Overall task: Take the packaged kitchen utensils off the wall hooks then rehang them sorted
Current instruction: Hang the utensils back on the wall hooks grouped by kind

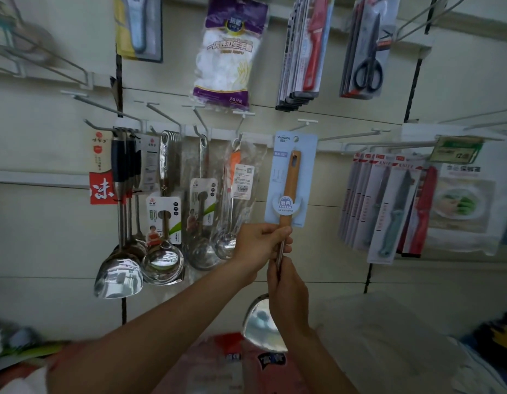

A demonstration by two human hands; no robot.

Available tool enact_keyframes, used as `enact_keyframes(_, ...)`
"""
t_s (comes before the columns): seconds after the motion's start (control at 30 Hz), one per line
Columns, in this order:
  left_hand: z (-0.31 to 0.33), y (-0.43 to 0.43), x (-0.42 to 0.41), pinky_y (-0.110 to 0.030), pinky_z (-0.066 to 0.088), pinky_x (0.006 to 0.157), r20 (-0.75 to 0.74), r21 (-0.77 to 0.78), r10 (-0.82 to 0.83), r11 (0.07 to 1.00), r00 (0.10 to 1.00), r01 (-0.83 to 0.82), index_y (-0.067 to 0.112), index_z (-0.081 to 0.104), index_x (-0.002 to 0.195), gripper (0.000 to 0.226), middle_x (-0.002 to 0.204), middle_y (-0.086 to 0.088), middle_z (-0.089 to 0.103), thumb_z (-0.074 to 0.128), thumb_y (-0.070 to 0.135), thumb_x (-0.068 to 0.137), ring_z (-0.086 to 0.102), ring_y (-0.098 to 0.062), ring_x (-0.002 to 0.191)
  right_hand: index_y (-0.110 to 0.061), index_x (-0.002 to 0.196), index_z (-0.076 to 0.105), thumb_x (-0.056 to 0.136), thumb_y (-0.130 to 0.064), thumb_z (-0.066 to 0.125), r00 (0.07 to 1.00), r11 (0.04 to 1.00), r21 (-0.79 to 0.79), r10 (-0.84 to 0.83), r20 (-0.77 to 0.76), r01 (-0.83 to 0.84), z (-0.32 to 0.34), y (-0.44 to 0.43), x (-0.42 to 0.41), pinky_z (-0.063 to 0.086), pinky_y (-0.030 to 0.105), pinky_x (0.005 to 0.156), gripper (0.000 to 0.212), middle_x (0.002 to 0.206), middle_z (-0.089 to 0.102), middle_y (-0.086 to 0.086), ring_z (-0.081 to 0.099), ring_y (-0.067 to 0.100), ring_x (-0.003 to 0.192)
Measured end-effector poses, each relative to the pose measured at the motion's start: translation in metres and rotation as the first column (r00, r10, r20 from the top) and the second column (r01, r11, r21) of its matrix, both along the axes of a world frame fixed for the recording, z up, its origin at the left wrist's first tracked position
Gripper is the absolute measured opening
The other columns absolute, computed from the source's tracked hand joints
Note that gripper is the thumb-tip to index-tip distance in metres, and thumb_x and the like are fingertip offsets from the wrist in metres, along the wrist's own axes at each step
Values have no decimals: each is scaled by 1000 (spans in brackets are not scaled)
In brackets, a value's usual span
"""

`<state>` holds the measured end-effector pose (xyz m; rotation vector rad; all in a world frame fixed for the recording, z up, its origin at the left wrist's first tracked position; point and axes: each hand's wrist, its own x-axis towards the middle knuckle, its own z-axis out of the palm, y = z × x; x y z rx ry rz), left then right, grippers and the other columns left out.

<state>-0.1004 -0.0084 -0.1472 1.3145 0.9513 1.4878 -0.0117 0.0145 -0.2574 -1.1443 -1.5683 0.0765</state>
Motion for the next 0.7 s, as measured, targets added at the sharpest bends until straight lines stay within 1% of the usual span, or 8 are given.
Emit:
enact_keyframes(0.17, -4, 5, 2, -26, 58, 64, 3, 18, 15, 1000, 1000, -15, 0, 73, 95, 19, 86, -17, 74, 72, 17, 88, 71, -21, 70, -23, 83, 45, 99, -45, 35, 1000, 999, 36, -5, 8, 4, -1, 1, 1, 31, 22, 50, 30, 62, 46, -9, 48, 9, 54)
enact_keyframes(0.23, -6, 5, 4, -28, 59, 65, 10, 21, 17, 1000, 1000, -18, 0, 73, 95, 19, 85, -16, 74, 72, 18, 88, 71, -21, 70, -22, 83, 46, 99, -46, 34, 1000, 1000, 22, -7, -2, 7, -2, 1, 1, 30, 20, 50, 31, 62, 48, -8, 49, 8, 55)
enact_keyframes(0.43, -11, 5, 6, -29, 59, 66, 9, 34, 25, 999, 1000, -25, 2, 74, 94, 18, 82, -12, 75, 72, 19, 88, 72, -21, 70, -21, 83, 47, 99, -47, 34, 1000, 1000, -5, -1, -8, 1, -5, -1, 3, 30, 19, 50, 32, 64, 51, -6, 52, 9, 57)
enact_keyframes(0.6, -8, 8, 6, -34, 61, 69, 8, 45, 30, 999, 1000, -30, 3, 74, 93, 18, 82, -11, 75, 73, 19, 87, 72, -23, 72, -18, 84, 48, 97, -51, 32, 1000, 1000, 6, 5, -30, -5, -1, -2, 2, 39, 29, 53, 39, 65, 51, -6, 52, 10, 59)
enact_keyframes(0.7, -9, 11, 6, -36, 61, 71, 9, 54, 35, 998, 999, -35, 2, 74, 93, 18, 82, -13, 75, 72, 19, 87, 72, -23, 71, -18, 84, 48, 98, -50, 32, 999, 1000, 14, 6, -38, -6, 0, 0, 1, 43, 35, 55, 38, 66, 51, -7, 52, 10, 59)
